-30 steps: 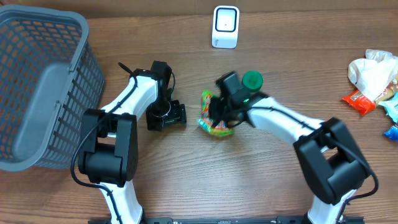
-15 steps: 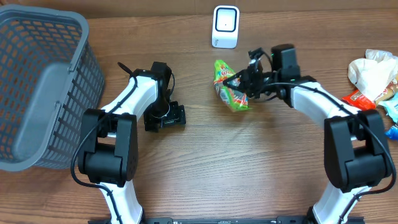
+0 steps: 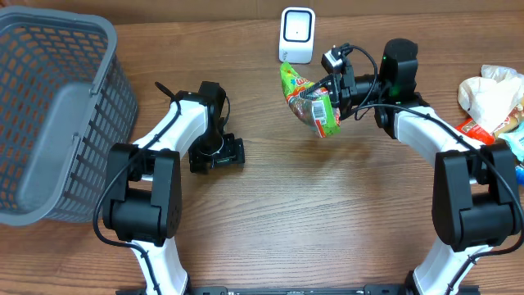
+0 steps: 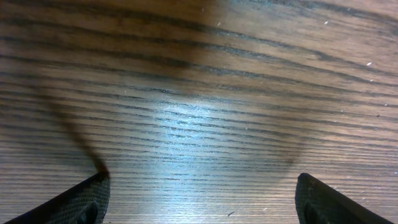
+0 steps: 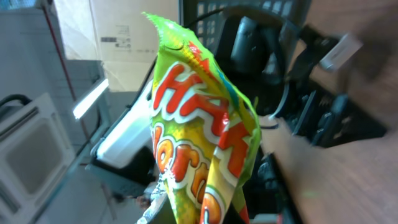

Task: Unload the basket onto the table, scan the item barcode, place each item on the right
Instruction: 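Lift the gummy bag with the right gripper toward the scanner, then hold the gummy bag above the scanner with the right gripper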

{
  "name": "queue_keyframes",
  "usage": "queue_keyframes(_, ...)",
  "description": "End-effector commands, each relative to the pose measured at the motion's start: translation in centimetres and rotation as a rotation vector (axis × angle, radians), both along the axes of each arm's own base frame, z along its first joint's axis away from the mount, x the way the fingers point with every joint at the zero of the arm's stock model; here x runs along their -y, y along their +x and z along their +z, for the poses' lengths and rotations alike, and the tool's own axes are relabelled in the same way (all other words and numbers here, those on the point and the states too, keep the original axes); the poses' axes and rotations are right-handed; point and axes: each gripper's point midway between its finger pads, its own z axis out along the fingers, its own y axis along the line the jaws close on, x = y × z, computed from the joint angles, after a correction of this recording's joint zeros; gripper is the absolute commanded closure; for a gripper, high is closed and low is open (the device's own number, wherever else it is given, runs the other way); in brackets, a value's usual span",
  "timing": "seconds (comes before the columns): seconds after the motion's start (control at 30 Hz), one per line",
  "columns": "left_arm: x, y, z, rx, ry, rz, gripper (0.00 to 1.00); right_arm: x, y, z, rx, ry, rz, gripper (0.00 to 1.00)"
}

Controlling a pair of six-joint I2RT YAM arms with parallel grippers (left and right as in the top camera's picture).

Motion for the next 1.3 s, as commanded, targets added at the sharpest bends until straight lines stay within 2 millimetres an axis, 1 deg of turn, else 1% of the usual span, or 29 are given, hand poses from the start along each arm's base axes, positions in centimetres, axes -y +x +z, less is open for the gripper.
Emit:
queue_keyframes(0.0, -0.5, -0.4, -0.9, -0.022, 0.018, 0.011, 0.12, 0.1, -0.8, 1.7, -0.205, -0.025, 0.054, 0.96)
queue_keyframes(0.17, -0.5, -0.4, -0.9, -0.022, 0.018, 0.010, 0.12, 0.1, -0.7, 3.8, -0.162, -0.012, 0.026, 0.96)
queue_keyframes(0.27, -0.5, -0.4, -0.9, -0.021, 0.018, 0.010, 0.12, 0.1, -0.6, 4.7, -0.136, 0.003, 0.004, 0.96)
queue_keyframes(0.67, -0.4, -0.4, -0.9, -0.025, 0.018, 0.036, 0.10, 0.0, -0.2, 4.9, -0.174, 0.010, -0.015, 0.96)
queue_keyframes(0.9, -0.3, -0.5, -0.9, -0.029, 0.016, 0.043, 0.10, 0.0, 1.3, 5.5, -0.233, 0.050, -0.097, 0.96)
queue_keyframes(1.0, -0.3, -0.5, -0.9, -0.032, 0.018, 0.051, 0.10, -0.1, 1.5, 5.6, -0.321, 0.053, -0.107, 0.96)
queue_keyframes(1.17, -0.3, -0.5, -0.9, -0.033, 0.020, 0.065, 0.10, -0.6, 2.8, 6.7, -0.372, 0.099, -0.190, 0.96)
queue_keyframes(1.27, -0.3, -0.5, -0.9, -0.034, 0.020, 0.068, 0.10, -1.1, 3.4, 7.4, -0.371, 0.134, -0.235, 0.96)
